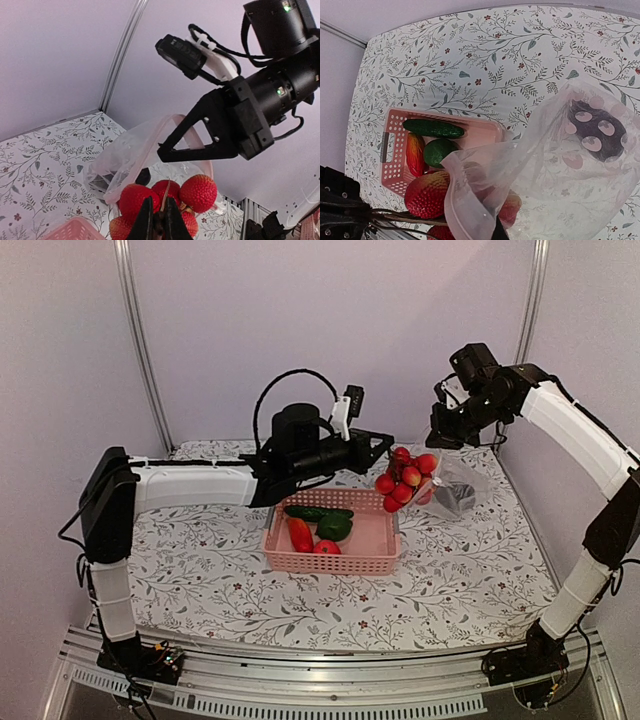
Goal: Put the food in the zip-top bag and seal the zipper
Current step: Place the fake fruit in the zipper food storage bag, then adjust the zipper food storage bag at the center of the board.
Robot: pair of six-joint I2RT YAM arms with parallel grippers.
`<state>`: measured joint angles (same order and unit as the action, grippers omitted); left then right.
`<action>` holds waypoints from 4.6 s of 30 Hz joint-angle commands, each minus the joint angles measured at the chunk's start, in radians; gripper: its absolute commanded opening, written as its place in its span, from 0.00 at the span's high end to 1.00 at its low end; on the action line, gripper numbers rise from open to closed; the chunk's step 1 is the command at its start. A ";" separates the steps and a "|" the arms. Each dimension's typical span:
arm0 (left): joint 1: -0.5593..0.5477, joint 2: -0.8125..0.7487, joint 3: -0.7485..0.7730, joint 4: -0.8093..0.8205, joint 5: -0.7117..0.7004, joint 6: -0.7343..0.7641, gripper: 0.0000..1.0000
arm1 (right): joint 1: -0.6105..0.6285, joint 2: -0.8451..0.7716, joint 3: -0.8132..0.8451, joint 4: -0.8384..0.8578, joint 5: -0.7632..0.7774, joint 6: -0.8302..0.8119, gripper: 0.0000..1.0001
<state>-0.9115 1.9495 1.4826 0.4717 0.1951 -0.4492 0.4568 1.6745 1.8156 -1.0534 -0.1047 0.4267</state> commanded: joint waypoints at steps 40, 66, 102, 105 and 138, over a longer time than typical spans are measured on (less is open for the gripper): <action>-0.098 0.082 0.113 -0.039 -0.037 0.223 1.00 | -0.005 0.003 0.025 0.070 -0.175 0.013 1.00; 0.038 -0.184 0.018 -0.116 -0.158 -0.135 0.24 | -0.059 -0.052 -0.040 0.189 -0.324 0.124 1.00; 0.100 0.108 -0.058 -0.036 0.300 -0.326 0.49 | -0.063 -0.025 -0.068 0.281 -0.414 0.180 1.00; 0.097 0.118 -0.053 -0.026 0.322 -0.317 0.44 | -0.063 -0.022 -0.068 0.285 -0.412 0.182 1.00; 0.103 0.090 0.099 -0.347 0.128 -0.393 1.00 | -0.063 -0.017 0.009 0.045 -0.143 0.097 1.00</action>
<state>-0.8112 2.1376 1.4609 0.5198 0.5159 -0.8597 0.3973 1.6451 1.7275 -0.8291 -0.4511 0.6182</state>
